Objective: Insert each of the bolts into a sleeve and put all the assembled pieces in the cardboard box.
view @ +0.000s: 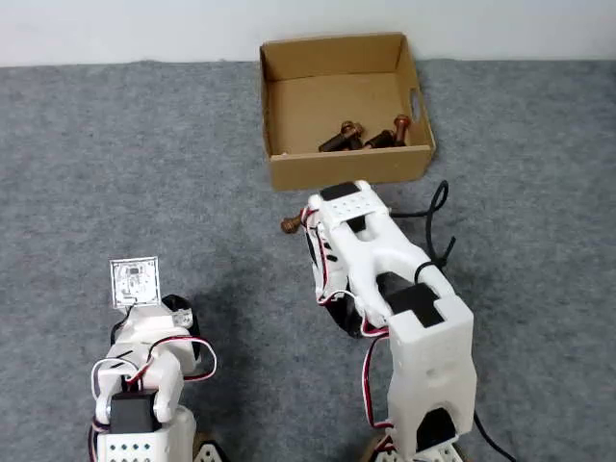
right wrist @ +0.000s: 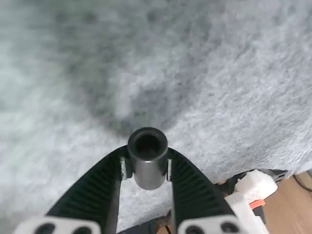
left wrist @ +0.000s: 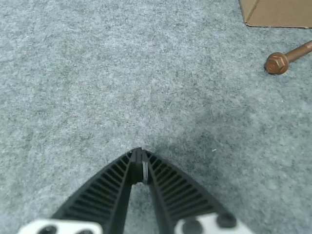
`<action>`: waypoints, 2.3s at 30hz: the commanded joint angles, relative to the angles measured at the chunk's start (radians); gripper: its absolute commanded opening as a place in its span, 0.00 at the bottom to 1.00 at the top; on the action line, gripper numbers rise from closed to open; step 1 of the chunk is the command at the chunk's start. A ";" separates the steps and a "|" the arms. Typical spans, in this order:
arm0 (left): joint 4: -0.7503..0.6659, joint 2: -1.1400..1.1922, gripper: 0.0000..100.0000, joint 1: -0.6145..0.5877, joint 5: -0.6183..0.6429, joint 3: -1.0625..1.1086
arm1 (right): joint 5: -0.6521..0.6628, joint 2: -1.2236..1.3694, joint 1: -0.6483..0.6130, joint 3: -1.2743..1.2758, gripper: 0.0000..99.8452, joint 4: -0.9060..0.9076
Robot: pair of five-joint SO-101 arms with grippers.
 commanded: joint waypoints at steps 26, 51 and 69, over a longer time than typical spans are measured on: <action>-0.028 -0.005 0.00 -0.008 -0.005 -0.005 | 0.092 -0.472 -0.001 0.143 0.01 0.059; -0.149 -0.003 0.00 0.130 0.068 -0.110 | 0.330 -1.346 -0.001 0.445 0.01 0.050; -0.106 0.166 0.00 0.313 0.054 -0.377 | 0.353 -1.847 0.217 0.810 0.01 -0.068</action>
